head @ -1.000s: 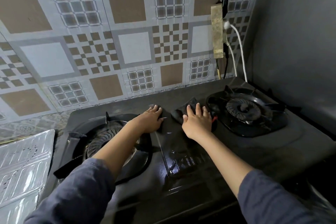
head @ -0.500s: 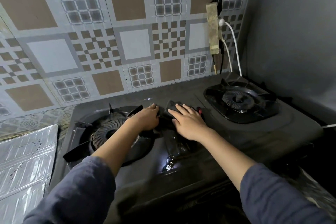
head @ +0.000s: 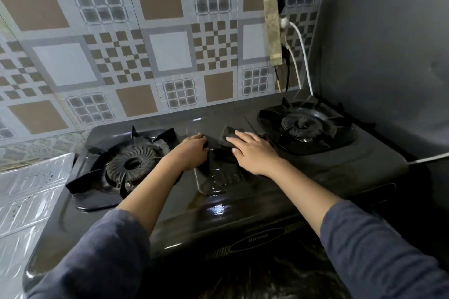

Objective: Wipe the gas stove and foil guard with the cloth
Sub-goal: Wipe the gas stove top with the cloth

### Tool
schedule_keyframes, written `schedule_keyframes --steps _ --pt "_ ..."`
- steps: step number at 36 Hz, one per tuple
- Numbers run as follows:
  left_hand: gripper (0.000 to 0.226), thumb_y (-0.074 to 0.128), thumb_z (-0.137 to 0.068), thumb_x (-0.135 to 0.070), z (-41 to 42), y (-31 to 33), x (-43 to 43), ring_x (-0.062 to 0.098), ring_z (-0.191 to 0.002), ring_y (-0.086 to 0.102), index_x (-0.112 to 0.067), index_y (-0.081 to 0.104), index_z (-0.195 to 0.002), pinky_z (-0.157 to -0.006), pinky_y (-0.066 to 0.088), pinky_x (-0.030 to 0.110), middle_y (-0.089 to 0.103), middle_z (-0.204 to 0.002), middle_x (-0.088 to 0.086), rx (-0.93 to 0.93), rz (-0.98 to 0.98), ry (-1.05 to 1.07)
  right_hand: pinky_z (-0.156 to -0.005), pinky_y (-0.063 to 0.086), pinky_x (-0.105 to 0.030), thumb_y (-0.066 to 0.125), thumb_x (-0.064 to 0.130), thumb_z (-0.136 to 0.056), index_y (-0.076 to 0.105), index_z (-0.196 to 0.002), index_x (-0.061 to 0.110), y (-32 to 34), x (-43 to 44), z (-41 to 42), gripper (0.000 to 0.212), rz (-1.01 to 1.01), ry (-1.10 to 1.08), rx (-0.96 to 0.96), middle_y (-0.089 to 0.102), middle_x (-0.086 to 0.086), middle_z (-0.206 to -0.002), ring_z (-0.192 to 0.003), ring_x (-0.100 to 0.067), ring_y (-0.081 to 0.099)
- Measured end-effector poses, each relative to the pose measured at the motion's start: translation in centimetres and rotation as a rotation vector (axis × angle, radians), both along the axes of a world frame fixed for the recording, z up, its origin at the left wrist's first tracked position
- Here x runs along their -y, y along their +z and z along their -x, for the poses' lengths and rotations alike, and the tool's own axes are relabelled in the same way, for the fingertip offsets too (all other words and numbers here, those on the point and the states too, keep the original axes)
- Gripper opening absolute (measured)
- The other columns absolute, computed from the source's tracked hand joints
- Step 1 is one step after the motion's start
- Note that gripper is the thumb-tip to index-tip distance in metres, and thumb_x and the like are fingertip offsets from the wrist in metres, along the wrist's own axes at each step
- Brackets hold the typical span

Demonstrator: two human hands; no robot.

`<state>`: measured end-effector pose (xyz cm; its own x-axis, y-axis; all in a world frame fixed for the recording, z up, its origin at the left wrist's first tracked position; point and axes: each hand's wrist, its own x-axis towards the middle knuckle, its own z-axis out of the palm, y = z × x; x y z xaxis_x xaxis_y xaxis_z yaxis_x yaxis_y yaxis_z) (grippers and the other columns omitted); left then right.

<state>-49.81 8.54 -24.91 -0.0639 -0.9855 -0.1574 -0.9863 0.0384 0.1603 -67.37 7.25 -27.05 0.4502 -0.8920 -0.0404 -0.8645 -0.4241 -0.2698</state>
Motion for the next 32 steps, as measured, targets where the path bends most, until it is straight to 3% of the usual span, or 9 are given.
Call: schedule_keyframes --steps 14,23,29,32 --pt "0.05 0.03 -0.1 -0.02 1.2 0.0 -3.5 0.026 -0.145 0.017 -0.007 0.02 -0.147 -0.117 0.013 0.03 0.012 -0.158 0.01 0.001 -0.025 -0.043 -0.113 0.018 -0.041 0.025 0.036 -0.099 0.023 -0.146 0.027 -0.9 -4.5 0.5 0.048 0.076 -0.383 0.051 0.014 -0.003 -0.158 -0.142 -0.027 0.015" --pt "0.051 0.032 -0.099 -0.019 -0.4 -0.3 -6.3 0.023 -0.145 0.015 -0.005 0.019 -0.147 -0.116 0.011 0.026 0.013 -0.157 0.01 -0.044 -0.02 -0.079 -0.116 0.009 -0.041 0.022 0.035 -0.1 0.019 -0.147 0.029 -0.5 -5.9 -0.8 0.047 -0.015 -0.407 0.048 0.007 -0.001 -0.159 -0.145 -0.026 0.006" --pt "0.046 0.03 -0.099 -0.013 -0.9 -0.6 -8.1 0.021 -0.144 0.02 0.001 0.026 -0.142 -0.102 0.01 0.018 0.021 -0.155 0.013 -0.054 0.053 -0.068 -0.116 0.007 -0.04 0.021 0.036 -0.1 0.02 -0.146 0.031 -0.2 -6.8 -2.2 0.046 -0.052 -0.347 0.048 0.005 0.003 -0.159 -0.145 -0.023 0.004" --pt "0.047 0.029 -0.099 -0.012 -1.3 -0.9 -8.9 0.02 -0.144 0.019 0.001 0.022 -0.144 -0.105 0.009 0.017 0.02 -0.155 0.013 -0.052 0.08 -0.071 -0.116 0.007 -0.039 0.021 0.035 -0.1 0.02 -0.146 0.032 -0.1 -7.6 -3.1 0.046 -0.056 -0.312 0.049 0.006 0.005 -0.159 -0.145 -0.022 0.004"
